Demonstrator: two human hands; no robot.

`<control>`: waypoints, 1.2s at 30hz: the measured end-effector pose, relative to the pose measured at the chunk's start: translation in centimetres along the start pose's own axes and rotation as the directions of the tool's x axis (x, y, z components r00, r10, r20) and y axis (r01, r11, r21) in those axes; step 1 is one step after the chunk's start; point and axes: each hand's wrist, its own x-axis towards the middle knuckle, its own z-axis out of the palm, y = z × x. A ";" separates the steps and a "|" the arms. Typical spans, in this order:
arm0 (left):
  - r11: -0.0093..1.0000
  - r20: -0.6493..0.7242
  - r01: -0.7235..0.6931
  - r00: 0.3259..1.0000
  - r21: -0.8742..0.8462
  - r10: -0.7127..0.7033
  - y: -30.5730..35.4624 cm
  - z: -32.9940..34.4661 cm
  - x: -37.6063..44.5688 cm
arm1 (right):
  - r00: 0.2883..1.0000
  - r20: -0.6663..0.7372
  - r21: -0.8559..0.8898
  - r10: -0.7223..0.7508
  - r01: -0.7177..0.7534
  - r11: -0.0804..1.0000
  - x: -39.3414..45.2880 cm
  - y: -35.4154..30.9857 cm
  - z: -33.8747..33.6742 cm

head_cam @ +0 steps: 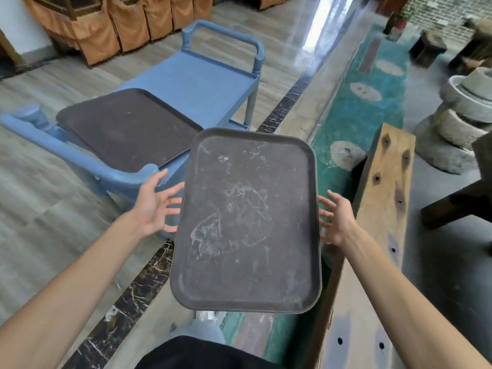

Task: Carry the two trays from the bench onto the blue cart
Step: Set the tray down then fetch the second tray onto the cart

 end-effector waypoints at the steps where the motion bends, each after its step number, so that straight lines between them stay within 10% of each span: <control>1: 1.000 0.017 -0.010 1.000 -0.001 0.010 1.8 0.4 1.3 | 1.000 -0.006 0.004 -0.016 0.016 1.000 1.1 -1.6 0.5; 19: 0.993 0.004 -0.110 0.994 0.052 0.110 23.3 7.9 18.9 | 0.993 0.076 0.031 -0.091 0.089 0.996 19.8 -23.6 6.8; 36: 0.941 -0.371 -0.264 0.913 -0.214 0.172 34.2 8.4 30.8 | 0.913 0.409 -0.210 -0.013 0.107 0.972 39.2 -46.1 23.0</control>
